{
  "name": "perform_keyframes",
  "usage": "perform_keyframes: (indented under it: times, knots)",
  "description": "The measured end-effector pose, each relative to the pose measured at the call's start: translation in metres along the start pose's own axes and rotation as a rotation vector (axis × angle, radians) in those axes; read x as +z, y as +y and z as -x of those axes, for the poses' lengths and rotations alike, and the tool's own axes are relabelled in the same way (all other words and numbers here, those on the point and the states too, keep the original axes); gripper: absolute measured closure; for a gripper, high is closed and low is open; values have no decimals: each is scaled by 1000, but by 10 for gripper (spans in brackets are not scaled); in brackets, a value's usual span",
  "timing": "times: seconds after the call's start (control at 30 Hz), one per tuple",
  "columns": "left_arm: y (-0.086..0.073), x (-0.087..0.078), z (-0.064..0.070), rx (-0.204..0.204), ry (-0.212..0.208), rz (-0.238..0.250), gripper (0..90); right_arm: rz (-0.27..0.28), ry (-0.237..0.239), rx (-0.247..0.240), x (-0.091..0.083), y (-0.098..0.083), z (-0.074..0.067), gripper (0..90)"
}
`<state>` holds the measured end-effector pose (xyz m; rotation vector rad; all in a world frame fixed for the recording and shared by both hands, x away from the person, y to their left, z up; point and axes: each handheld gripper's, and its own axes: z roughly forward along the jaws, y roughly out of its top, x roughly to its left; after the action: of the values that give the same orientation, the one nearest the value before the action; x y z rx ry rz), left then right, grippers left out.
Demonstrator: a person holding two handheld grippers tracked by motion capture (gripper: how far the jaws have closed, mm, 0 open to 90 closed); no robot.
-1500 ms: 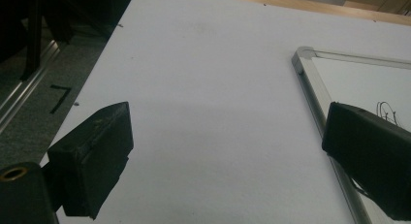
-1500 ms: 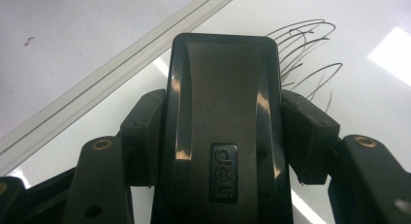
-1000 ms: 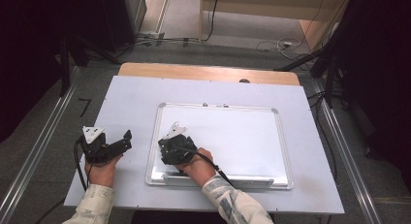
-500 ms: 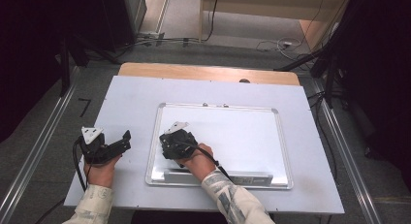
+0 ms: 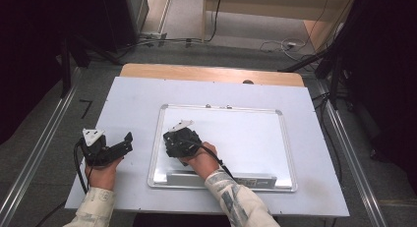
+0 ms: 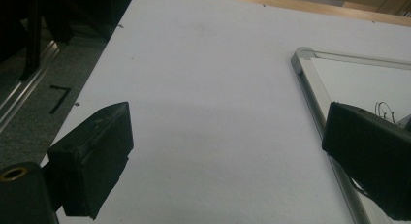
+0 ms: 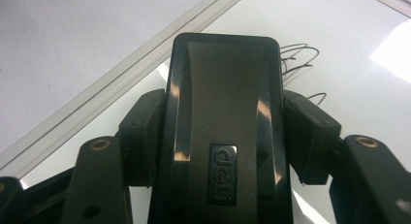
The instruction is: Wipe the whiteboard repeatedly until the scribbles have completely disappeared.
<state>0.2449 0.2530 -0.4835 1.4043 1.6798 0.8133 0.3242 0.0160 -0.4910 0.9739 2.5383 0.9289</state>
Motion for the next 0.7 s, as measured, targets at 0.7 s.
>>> perform_keyframes:
  times: [0.7]
  knots:
    - [0, 0, 0, -1, -2, -1, 45, 15, -6, 27, 7, 7, 15, 370]
